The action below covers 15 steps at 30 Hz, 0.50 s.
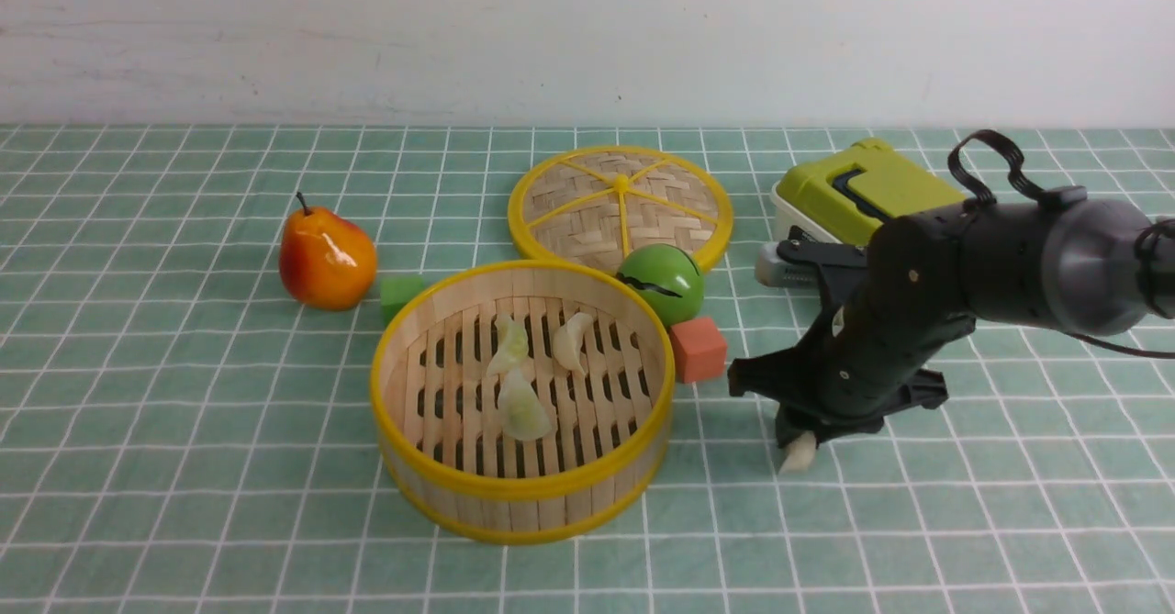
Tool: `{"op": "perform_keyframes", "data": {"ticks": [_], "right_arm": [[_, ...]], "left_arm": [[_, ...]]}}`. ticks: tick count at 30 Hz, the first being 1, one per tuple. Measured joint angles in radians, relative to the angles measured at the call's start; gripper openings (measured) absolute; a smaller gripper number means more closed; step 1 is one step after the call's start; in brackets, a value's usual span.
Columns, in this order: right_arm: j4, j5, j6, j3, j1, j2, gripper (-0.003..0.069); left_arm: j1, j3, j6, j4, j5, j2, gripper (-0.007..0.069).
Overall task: Put the dumplings into the steamer on the table with the blue tablecloth.
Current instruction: 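Reach for and grasp a dumpling lying on the table beside the steamer, then place the dumpling in the bamboo steamer basket with the right gripper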
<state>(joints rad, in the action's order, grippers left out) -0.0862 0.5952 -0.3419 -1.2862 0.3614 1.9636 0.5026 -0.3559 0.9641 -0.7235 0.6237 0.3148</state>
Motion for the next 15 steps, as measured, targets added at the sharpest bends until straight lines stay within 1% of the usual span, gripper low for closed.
{"op": "perform_keyframes", "data": {"ticks": [3,8,11,13,15], "right_arm": [[0.001,0.041,0.080,0.000,0.000,-0.036,0.0182],[-0.003,0.117,0.158,-0.046,0.001,-0.104,0.0182],[-0.060,0.167,0.229,-0.137,0.025,-0.137,0.0182],[-0.121,0.174,0.297,-0.202,0.064,-0.142,0.0182],[-0.178,0.162,0.370,-0.264,0.127,-0.130,0.0182]], "left_arm": [[0.000,0.000,0.000,0.000,0.000,0.000,0.0077],[0.000,0.000,0.000,0.000,0.000,0.000,0.0079],[0.000,0.000,0.000,0.000,-0.002,0.000,0.0083],[0.000,0.000,0.000,0.000,-0.007,0.000,0.0084],[0.000,0.000,0.000,0.000,-0.010,0.000,0.0086]]}}
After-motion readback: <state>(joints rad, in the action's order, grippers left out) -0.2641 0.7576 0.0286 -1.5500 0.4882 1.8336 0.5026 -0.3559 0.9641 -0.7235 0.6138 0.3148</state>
